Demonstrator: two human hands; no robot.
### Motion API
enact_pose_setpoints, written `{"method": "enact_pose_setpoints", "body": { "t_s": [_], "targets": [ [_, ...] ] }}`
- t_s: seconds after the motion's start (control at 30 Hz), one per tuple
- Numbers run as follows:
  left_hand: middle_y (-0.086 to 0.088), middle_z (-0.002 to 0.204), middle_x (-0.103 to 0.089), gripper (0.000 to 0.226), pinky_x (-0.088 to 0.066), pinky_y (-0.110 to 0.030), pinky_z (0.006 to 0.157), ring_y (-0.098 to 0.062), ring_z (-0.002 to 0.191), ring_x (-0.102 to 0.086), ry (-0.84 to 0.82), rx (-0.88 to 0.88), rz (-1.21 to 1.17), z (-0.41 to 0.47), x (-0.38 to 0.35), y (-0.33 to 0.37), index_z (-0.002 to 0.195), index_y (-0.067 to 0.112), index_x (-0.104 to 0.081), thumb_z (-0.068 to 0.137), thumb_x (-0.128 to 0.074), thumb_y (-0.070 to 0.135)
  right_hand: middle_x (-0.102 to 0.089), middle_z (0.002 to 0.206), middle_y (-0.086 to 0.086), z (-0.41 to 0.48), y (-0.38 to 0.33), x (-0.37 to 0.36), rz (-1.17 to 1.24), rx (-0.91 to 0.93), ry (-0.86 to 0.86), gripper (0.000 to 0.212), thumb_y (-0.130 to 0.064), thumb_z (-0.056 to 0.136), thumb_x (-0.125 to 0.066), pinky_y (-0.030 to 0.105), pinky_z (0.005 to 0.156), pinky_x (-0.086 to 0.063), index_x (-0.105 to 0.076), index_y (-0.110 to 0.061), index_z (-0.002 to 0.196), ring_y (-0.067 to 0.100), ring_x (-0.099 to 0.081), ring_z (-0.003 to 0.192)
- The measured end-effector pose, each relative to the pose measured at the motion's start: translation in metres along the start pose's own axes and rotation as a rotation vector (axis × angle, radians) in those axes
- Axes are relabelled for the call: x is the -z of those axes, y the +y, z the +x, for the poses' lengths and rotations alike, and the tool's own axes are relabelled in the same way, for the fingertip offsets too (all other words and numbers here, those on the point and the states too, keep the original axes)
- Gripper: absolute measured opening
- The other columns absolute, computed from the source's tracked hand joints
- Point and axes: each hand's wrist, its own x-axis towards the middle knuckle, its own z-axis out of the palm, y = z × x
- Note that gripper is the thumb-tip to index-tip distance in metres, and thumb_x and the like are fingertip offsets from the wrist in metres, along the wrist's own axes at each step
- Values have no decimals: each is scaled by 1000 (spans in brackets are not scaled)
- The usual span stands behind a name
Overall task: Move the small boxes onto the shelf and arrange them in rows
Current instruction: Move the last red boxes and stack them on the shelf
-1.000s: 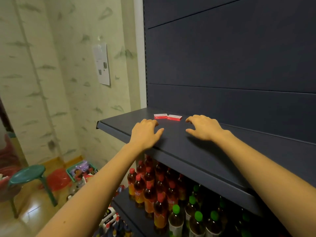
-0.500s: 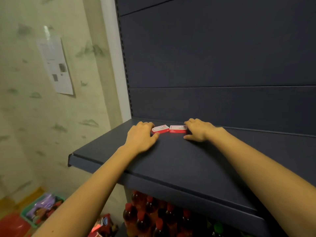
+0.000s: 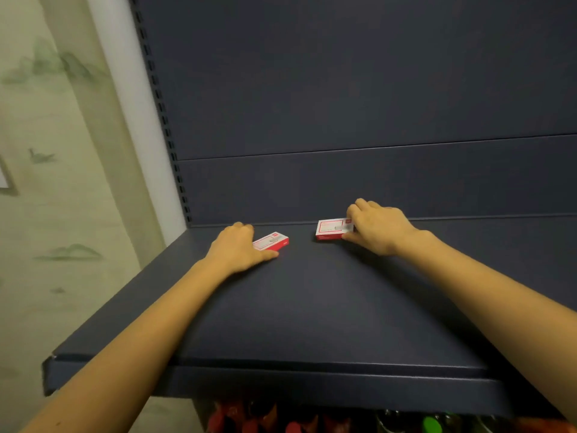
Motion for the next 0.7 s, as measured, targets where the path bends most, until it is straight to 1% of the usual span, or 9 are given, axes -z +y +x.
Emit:
{"method": "enact_pose_setpoints", "body": {
  "t_s": [0.1,0.13,0.23,0.3,0.37,0.43,0.5,0.57,0.7],
  "targets": [
    [-13,108,-63,48,-37,-29,68,-26,89,-54,-83,-11,8,13,-1,4,100,3,-61,81,-60,48,-48,124,5,-24,18,8,3,-60,44,49,-50,90,-46,31,72,-38,-43,-12,121,23,-51,109],
    [-13,107,-65,44,-37,-29,68,-27,89,-56,-96,-25,5,17,1,7,100,4,-63,82,-61,44,-49,123,5,-32,25,11,0,-80,50,49,-51,90,-46,31,71,-39,-43,-12,120,22,-51,108],
    [-12,112,-64,39,-39,-29,74,-28,101,-57,-82,-124,-10,26,9,21,105,7,-63,81,-65,38,-50,124,4,-58,44,19,0,-141,72,48,-51,90,-46,28,68,-40,-43,-14,121,20,-51,106],
    [-12,115,-61,41,-40,-32,80,-28,103,-56,-35,-233,-33,31,12,39,109,8,-61,80,-67,36,-50,124,2,-77,58,24,6,-189,91,47,-51,90,-47,27,67,-39,-44,-15,120,19,-52,104],
    [-11,113,-59,42,-40,-32,80,-26,100,-56,12,-350,-96,33,13,66,112,10,-61,79,-68,36,-51,123,2,-99,75,30,3,-247,109,46,-51,90,-47,26,67,-38,-44,-16,119,18,-52,102],
    [-8,108,-60,40,-41,-29,78,-23,95,-57,64,-464,-201,30,14,98,110,13,-63,77,-71,35,-52,123,2,-122,93,36,-4,-309,123,45,-51,89,-47,26,68,-37,-45,-17,119,17,-52,100],
    [-7,104,-61,39,-45,-32,82,-22,93,-58,100,-560,-320,22,15,134,107,14,-65,74,-74,33,-52,122,1,-148,112,43,-9,-365,131,45,-50,89,-48,27,68,-36,-45,-16,119,18,-52,99],
    [-6,104,-63,38,-48,-34,85,-21,92,-59,111,-643,-404,12,16,172,104,14,-66,72,-76,31,-51,120,0,-175,132,51,-21,-411,144,44,-50,89,-48,27,68,-34,-45,-17,118,18,-51,98],
    [-4,107,-66,42,-50,-30,84,-18,92,-61,107,-781,-485,-10,15,248,105,12,-65,70,-78,30,-53,118,1,-229,172,67,-66,-482,166,45,-50,88,-49,27,69,-33,-47,-17,118,20,-52,99]
  ]
}}
